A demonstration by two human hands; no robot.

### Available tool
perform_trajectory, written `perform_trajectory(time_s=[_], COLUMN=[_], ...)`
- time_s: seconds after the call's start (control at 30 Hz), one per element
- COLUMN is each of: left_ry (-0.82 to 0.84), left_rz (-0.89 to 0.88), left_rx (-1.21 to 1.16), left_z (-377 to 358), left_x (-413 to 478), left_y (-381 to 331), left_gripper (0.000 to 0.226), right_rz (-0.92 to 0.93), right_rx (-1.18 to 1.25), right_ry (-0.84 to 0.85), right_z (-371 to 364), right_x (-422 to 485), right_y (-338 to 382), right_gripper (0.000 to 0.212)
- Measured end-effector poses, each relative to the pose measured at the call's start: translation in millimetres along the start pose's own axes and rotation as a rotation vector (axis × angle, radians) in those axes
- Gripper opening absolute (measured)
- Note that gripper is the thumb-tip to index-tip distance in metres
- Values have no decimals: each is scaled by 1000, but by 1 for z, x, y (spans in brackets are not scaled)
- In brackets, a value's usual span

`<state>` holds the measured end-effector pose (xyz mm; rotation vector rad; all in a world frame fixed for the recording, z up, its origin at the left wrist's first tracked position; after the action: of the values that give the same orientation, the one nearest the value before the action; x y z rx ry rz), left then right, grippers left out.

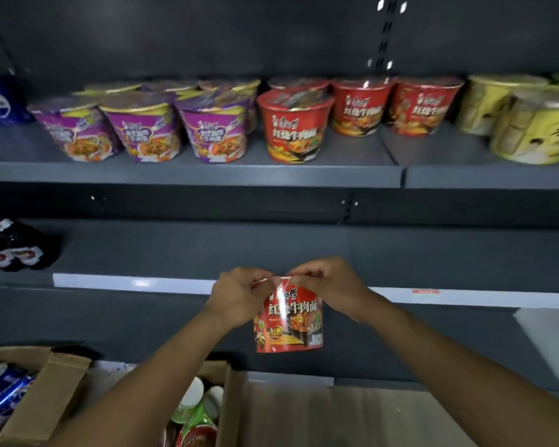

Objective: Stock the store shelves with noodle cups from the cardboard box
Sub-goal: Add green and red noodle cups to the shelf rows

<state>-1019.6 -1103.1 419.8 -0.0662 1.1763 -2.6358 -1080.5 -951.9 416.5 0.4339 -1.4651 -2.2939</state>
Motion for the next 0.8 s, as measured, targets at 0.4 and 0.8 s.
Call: perform_trajectory(time_s=[0.4, 0.8], left_ry=[-61, -272], left_rz=[-331, -561], left_rx=[46, -39], left_z=[-43, -13], left_x=[-3, -4], left_y=[-200, -297], left_gripper=[22, 20], right_rz=[95, 260], right_rx=[-23, -103], right_ry=[-288, -360], right_z=[190, 273], right_x=[-60, -71], right_y=[32, 83], right_gripper=[17, 24])
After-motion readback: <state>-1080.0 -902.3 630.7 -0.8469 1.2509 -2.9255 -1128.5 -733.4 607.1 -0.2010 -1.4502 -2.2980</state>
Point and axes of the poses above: each hand's wrist, its own x-axis towards the middle knuckle, its own z-axis out of the back of the hand, y = z × x, the point moved 7 cm from there along x, towards the middle knuckle, and after that the axes turned 7 degrees about -y, right-handed, at the moved point
